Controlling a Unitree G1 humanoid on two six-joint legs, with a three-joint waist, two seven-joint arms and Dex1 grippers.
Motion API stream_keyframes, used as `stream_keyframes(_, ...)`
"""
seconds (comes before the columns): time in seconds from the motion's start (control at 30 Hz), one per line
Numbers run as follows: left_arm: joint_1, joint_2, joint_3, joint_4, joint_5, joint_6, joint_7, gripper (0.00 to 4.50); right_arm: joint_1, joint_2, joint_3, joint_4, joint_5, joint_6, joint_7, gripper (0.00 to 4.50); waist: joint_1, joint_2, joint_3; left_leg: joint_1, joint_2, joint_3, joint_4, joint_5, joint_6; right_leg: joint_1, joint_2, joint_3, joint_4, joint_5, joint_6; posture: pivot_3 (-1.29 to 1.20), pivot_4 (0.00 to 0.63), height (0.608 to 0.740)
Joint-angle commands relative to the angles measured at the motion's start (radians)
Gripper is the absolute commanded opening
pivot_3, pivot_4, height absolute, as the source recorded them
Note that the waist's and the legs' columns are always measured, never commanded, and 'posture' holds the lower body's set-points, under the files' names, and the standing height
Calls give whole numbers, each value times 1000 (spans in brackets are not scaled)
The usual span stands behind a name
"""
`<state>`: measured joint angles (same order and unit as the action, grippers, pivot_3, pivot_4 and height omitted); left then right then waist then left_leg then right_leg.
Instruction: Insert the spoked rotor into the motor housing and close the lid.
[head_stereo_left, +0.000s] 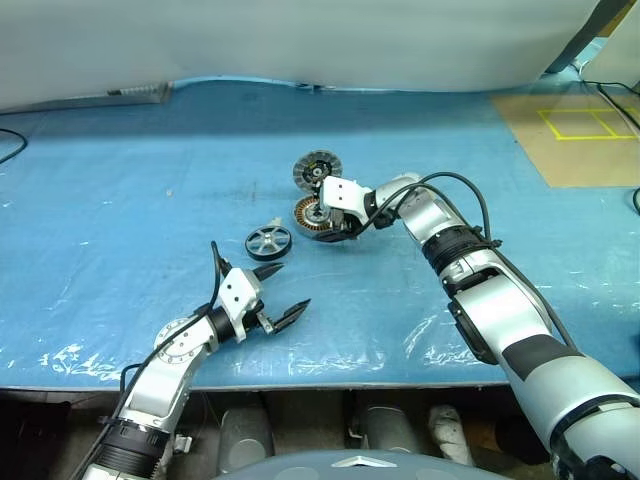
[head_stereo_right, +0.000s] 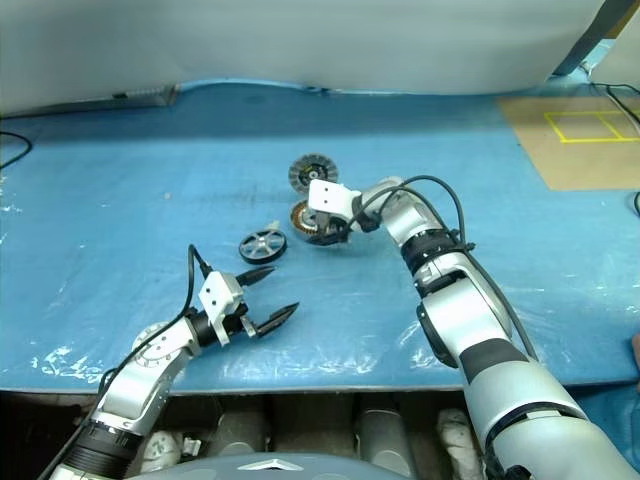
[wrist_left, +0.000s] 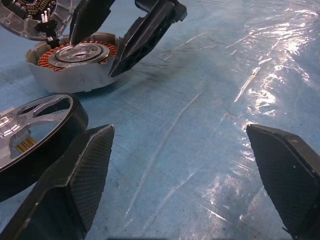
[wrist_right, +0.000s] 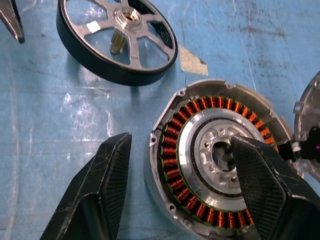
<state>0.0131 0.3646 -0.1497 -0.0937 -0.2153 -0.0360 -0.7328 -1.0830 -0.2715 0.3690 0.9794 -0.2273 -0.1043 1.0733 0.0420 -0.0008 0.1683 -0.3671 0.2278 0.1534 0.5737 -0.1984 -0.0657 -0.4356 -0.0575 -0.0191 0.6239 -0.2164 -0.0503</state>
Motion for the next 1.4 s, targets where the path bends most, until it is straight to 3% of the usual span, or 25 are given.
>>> stream_keyframes(0.03, -1, -3, 6, -33, -2, -15, 6, 4500, -25, 3, 4, 27, -22, -25, -24, 3323, 0, 0, 0, 0, 0, 0, 0, 0, 0, 0, 0, 0, 0, 0, 0, 0, 150, 740)
stream_keyframes(0.3, 5, 0, 8, -38, -2, -12, 11, 4500, -5, 21, 45, 37, -71, -47, -20, 3323, 0, 0, 0, 0, 1, 0, 2, 0, 0, 0, 0, 0, 1, 0, -1, 0, 150, 740)
stream_keyframes(0.5, 6, 0, 9, -41, -4, -11, 14, 4500, 41, 15, 67, -25, -76, -32, 32, 1916, -2, 0, 0, 1, 2, 0, 2, 0, 0, 1, 1, 0, 1, 1, -1, 0, 150, 740)
stream_keyframes(0.77, 10, 0, 7, -46, -7, -9, 18, 4500, 173, -52, 63, -291, -55, 101, 89, 1851, 2, -1, -1, 1, 3, 0, 2, 0, 0, 2, 2, 0, 0, 1, -2, 0, 150, 740)
stream_keyframes(0.97, 16, -2, 6, -53, -9, -8, 19, 4500, 365, -138, 67, -650, -75, 311, 77, 1850, 12, -1, -1, 3, 2, 0, 2, 0, 0, 5, 2, -1, -1, 1, -1, 0, 150, 740)
stream_keyframes(1.13, 13, 0, 5, -50, -12, -5, 13, 4500, 505, -181, 76, -928, -70, 516, 70, 1850, 17, -1, -1, 14, 2, 0, -1, 0, 0, 14, 2, 0, -3, 0, 0, 0, 150, 740)
stream_keyframes(1.4, 0, 3, 5, -40, -15, -2, 1, 4500, 566, -183, 72, -1115, -48, 743, 17, 1850, 18, -1, -1, 18, 0, 0, -5, 0, -1, 17, 2, 2, -6, 0, 1, 0, 150, 740)
